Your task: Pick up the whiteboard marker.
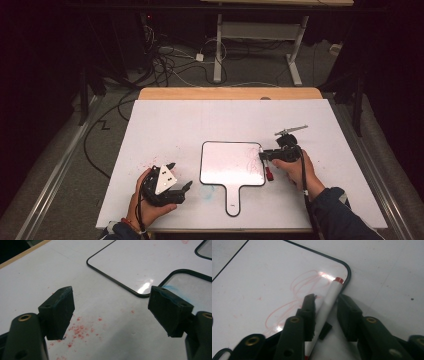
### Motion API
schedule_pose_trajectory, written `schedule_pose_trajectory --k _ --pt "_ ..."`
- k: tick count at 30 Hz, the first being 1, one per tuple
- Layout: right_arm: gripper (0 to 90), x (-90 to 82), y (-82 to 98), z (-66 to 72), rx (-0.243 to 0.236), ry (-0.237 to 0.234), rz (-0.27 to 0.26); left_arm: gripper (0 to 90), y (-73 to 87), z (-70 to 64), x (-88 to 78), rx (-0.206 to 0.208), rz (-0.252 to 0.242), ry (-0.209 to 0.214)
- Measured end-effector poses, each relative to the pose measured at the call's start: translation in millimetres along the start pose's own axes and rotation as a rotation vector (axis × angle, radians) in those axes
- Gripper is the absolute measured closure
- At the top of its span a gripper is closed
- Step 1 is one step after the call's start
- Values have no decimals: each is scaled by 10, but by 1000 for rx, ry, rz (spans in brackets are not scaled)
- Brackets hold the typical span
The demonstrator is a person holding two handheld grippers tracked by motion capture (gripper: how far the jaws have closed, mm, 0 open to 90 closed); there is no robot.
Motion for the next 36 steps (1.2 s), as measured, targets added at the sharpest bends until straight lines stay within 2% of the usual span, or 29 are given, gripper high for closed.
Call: schedule_pose_trajectory --k 4,5,8,10,13,14,16,20,25,26,27,28,30,31,32,33,34,35,36 --pt "735 6 -7 27 -21 10 -6 203 -3 -2 11 2 8 5" --pt "775 -6 -11 37 -28 12 -14 203 -3 -3 16 2 10 6" --pt "812 -31 -17 26 -32 26 -34 203 -2 -3 25 0 14 12" --pt "817 -23 -11 12 -35 5 -28 203 -3 -4 27 -1 14 14" --pt "817 -23 -17 27 -49 10 -24 203 -5 5 31 10 12 13" --pt "818 -24 -21 45 -72 19 -22 203 -1 -3 33 -3 18 18" --pt "818 -32 -24 54 -81 19 -20 203 -3 -3 32 -4 17 19" --pt "819 -111 -52 91 -114 34 -58 203 -9 5 32 -21 11 28" --pt "819 -281 -105 198 -147 20 -136 205 -76 20 56 -47 -14 47" --pt "819 -346 -121 251 -161 0 -174 220 -110 28 66 -60 -27 64" --pt "819 -346 -121 251 -161 0 -174 220 -155 32 80 -75 -42 81" --pt "819 -395 -129 304 -173 -13 -201 229 -211 31 100 -89 -60 98" --pt "819 -432 -136 361 -189 -25 -232 243 -346 11 166 -117 -95 161" --pt "819 -432 -136 361 -189 -25 -232 243 -424 -19 212 -117 -106 181" --pt "819 -469 -137 431 -197 -40 -261 253 -506 -53 263 -115 -113 201" --pt "819 -485 -136 466 -202 -43 -276 257 -677 -140 378 -110 -133 262" --pt "819 -502 -134 502 -206 -50 -290 257 -764 -191 442 -107 -142 281" --pt "819 -521 -130 538 -208 -54 -306 265 -877 -317 555 -221 -235 308" --pt "819 -537 -126 571 -208 -61 -319 278 -926 -282 583 -115 -157 332"
Point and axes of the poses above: each handheld gripper's, and its own axes: x roughly forward along the jaws, y roughly out of its underside, z roughly to its left, the point moved 2 cm from there along x, roughly forward along the jaws, and after that the axes turned 6 degrees about y, right-handed, at the moved point
